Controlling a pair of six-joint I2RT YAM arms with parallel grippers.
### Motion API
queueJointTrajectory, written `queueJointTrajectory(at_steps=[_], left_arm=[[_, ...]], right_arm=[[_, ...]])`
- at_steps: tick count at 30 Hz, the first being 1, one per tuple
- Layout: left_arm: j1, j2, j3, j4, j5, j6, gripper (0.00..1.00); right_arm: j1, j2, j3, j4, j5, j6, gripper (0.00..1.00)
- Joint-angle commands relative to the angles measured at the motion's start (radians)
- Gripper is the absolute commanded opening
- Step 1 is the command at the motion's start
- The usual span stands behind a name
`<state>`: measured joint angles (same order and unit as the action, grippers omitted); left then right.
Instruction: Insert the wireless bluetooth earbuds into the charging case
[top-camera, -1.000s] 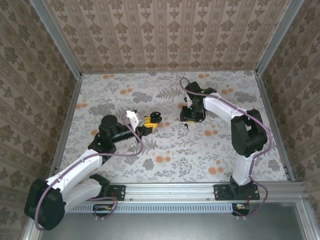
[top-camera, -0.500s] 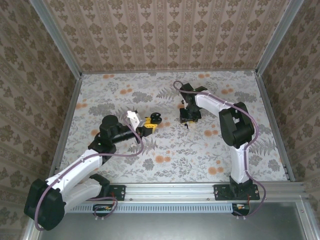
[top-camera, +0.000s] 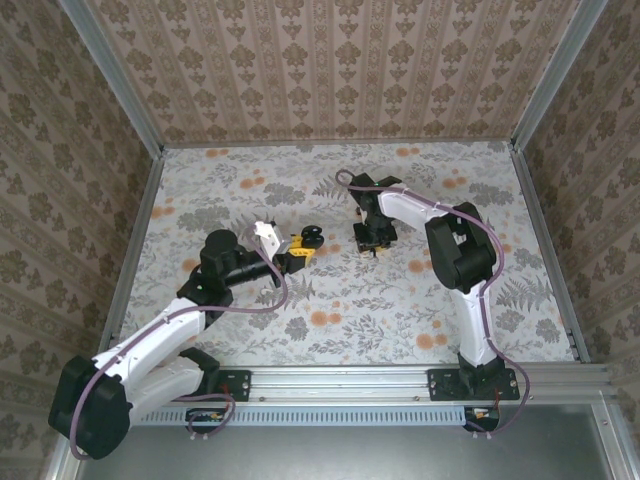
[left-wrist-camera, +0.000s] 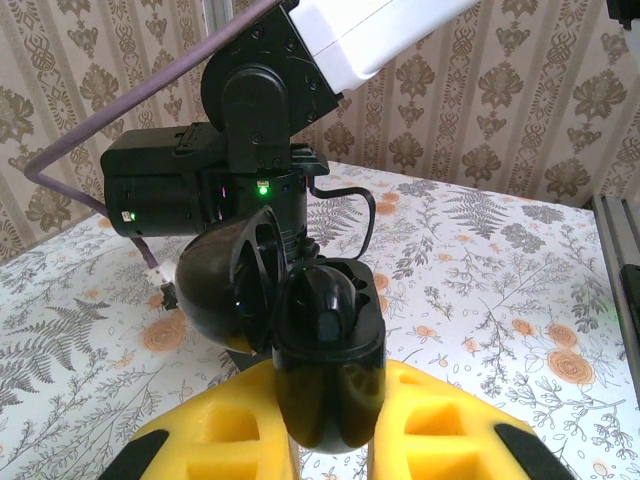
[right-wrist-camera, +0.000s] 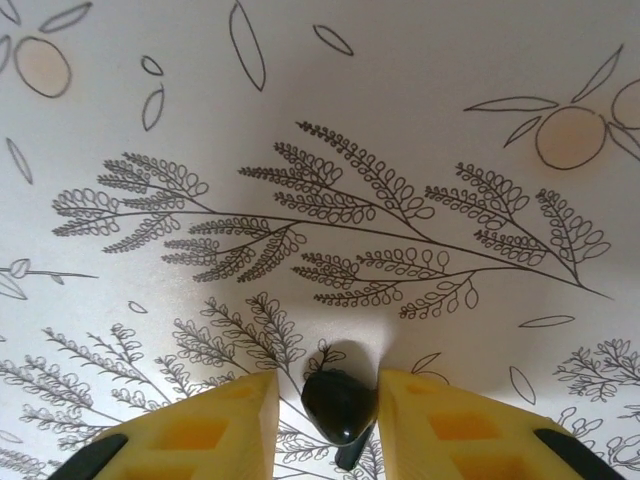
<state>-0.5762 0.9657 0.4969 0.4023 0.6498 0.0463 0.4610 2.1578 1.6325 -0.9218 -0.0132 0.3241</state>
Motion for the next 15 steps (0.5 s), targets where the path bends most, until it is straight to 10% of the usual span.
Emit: queueJointTrajectory(at_steps=[1, 15], left_arm=[[-0.004, 0.0, 0.006, 0.003, -0.001, 0.015, 0.0], [-0.006, -0.044, -0.032, 0.111, 0.036, 0.015, 0.0]], right_arm=[[0.012, 0.029, 0.016, -0.045, 0.042, -0.014, 0.29], [0.018, -0.15, -0.078, 0.04, 0.041, -0.026, 0.14]])
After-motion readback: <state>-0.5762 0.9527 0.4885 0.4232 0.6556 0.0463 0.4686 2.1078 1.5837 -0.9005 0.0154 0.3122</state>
